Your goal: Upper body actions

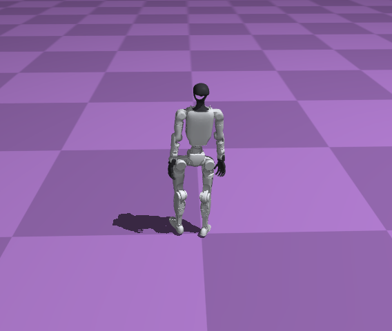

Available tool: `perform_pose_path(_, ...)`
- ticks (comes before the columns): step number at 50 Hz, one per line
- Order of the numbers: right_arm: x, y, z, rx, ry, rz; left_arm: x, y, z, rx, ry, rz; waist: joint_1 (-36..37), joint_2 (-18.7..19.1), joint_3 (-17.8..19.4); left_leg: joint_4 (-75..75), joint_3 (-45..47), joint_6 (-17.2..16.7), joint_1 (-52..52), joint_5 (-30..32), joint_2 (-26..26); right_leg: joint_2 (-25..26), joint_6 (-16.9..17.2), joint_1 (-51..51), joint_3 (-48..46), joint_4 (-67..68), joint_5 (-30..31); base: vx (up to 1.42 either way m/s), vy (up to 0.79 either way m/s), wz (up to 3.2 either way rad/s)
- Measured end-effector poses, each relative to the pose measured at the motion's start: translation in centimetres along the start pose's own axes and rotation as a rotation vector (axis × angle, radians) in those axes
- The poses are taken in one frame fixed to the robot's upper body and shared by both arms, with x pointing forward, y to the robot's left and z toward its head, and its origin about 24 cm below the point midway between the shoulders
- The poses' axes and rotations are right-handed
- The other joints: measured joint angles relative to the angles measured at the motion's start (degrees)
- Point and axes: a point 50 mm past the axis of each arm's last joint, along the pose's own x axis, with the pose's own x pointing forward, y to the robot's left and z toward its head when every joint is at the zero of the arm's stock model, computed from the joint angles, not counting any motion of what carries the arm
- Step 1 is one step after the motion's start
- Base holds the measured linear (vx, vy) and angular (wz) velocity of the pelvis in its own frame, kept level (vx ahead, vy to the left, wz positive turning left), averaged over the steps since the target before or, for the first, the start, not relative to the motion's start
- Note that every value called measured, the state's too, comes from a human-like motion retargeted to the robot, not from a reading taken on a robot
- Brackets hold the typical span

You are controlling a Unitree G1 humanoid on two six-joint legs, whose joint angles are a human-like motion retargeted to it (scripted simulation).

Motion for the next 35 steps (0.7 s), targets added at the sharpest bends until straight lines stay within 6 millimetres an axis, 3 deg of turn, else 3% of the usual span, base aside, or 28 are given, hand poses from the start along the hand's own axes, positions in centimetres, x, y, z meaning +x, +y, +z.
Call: perform_pose_path(35, 0.01, 0.13, 0.09, -0.012, -0.004, 0.004, -0.01, -0.19, -0.16, 0.0, 0.004, -0.005, 0.03, -0.09, 0.21, 0.26, -0.21, 0.07, -0.12, 0.09, 0.03, 0.07, -0.11, 0.19, -0.12, 0.04, -0.01, 0.0, 0.0, 0.0)
